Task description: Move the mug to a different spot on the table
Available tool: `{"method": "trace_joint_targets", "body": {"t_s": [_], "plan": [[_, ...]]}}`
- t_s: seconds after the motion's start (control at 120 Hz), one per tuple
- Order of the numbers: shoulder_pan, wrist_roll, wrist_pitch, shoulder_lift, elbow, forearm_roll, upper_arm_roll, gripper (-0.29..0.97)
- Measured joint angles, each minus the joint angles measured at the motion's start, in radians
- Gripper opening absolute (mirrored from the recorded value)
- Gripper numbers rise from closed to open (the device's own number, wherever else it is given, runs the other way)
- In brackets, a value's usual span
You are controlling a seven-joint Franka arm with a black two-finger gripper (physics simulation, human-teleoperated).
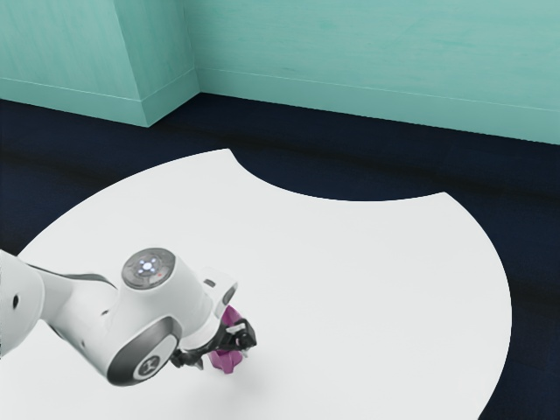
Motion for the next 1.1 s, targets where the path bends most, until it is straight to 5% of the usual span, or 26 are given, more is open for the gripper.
{"method": "trace_joint_targets", "body": {"t_s": [0.417, 0.742, 1.1], "plan": [[0.045, -0.010, 0.000, 0.001, 0.018, -0.012, -0.046, 0.47], [0.054, 0.000, -0.012, 0.000, 0.023, -0.008, -0.046, 0.17], [0.063, 0.005, -0.031, -0.014, 0.031, -0.008, -0.053, 0.04]]}}
